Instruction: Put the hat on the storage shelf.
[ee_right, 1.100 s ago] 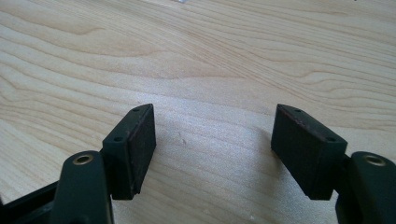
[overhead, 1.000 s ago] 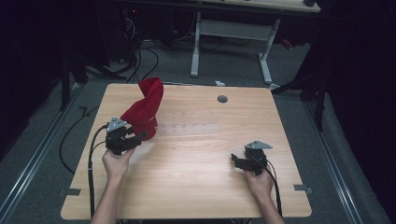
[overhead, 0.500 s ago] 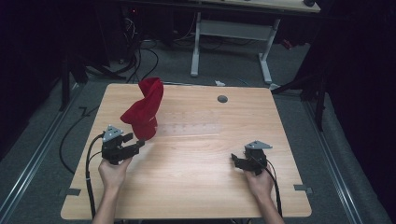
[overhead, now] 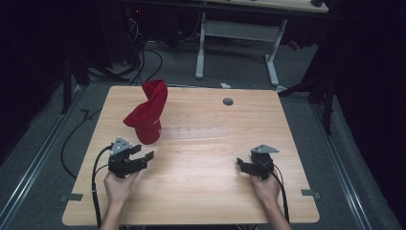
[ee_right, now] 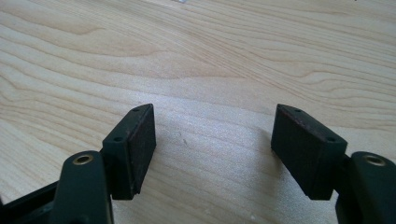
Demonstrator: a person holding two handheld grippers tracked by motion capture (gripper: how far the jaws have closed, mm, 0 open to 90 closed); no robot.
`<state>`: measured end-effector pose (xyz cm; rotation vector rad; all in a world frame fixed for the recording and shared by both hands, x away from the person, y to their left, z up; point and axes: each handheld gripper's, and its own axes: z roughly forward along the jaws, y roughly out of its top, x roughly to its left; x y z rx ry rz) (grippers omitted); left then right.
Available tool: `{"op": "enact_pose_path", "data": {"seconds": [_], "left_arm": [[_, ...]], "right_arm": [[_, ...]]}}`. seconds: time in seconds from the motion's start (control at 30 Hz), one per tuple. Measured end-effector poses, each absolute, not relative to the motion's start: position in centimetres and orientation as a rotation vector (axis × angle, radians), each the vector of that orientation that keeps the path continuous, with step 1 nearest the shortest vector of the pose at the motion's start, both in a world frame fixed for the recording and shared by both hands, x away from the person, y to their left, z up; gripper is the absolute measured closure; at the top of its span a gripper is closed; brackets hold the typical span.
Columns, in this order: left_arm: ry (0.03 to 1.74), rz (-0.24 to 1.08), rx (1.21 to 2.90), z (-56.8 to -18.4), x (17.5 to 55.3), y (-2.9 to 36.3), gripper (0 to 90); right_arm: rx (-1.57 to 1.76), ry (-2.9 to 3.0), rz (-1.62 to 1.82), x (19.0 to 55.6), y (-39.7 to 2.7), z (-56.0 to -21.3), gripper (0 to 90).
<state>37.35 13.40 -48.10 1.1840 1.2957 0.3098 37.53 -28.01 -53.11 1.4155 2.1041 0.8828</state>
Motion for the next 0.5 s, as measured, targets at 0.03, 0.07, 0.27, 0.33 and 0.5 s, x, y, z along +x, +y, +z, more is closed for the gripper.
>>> {"op": "enact_pose_path", "data": {"seconds": [0.03,0.07,0.27,0.33,0.5], "left_arm": [[1.296,0.304,1.187,-48.2,37.3,13.2,38.7],[1.295,0.299,1.195,-48.3,37.2,13.1,38.7],[1.292,0.291,1.237,-49.0,36.9,12.1,40.7],[1.289,0.286,1.254,-49.2,36.8,11.8,41.0],[1.282,0.275,1.292,-49.9,36.5,11.0,40.5]], "right_arm": [[1.416,2.104,0.883,37.5,-28.0,-53.1,31.0],[1.416,2.104,0.883,37.5,-28.0,-53.1,31.0],[1.416,2.104,0.883,37.5,-28.0,-53.1,31.0],[1.416,2.104,0.883,37.5,-28.0,-53.1,31.0],[1.416,2.103,0.883,37.5,-28.0,-53.1,31.0]]}}
